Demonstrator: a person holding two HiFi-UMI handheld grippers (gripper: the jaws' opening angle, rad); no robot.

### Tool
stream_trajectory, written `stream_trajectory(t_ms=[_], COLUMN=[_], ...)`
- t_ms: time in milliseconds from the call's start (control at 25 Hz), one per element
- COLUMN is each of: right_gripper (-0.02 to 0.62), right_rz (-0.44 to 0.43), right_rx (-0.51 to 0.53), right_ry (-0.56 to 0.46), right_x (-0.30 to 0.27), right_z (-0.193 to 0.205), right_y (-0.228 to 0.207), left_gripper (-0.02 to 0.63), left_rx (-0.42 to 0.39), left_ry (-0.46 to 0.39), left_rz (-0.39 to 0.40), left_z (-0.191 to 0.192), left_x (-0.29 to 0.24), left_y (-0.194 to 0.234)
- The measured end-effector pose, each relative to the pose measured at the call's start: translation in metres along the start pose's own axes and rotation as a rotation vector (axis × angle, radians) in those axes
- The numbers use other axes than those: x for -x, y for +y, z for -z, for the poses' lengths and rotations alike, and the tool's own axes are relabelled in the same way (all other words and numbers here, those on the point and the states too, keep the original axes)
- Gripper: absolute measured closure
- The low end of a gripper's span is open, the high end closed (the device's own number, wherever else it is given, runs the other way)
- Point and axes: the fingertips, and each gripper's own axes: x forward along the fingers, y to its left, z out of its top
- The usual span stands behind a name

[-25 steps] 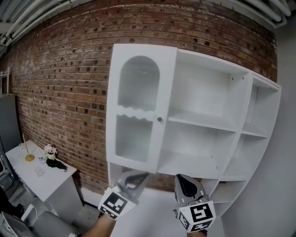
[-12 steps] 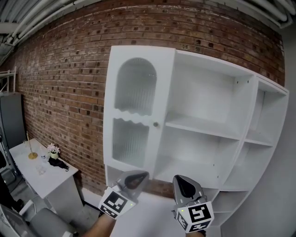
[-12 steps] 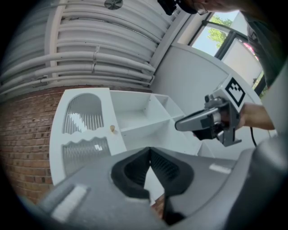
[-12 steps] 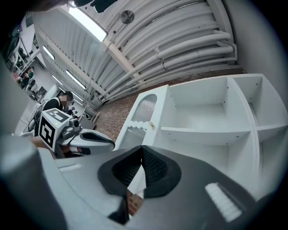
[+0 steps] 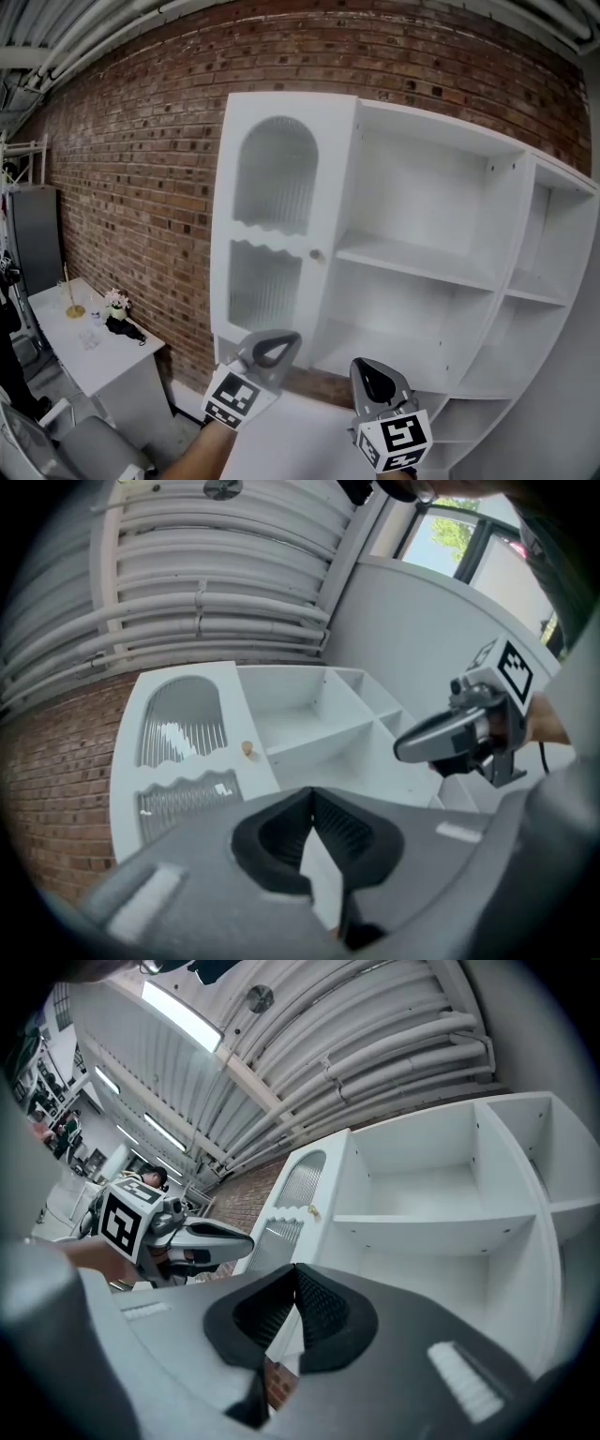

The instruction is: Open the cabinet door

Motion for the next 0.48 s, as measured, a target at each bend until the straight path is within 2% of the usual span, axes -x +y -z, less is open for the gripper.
stream_trajectory(t_ms=[480], right_gripper=[0.591], right_rz=[0.065], right_rx=[0.010], right_ry=[-0.001], right_x=[-0.022], right_z=[-0.005], right_y=[-0.010], left_gripper=[0.605], left_rx=[-0.007], left_ry=[-0.029], left_rz=[-0.001], left_z=[0.003], left_x=[-0.042], left_y=[0.045])
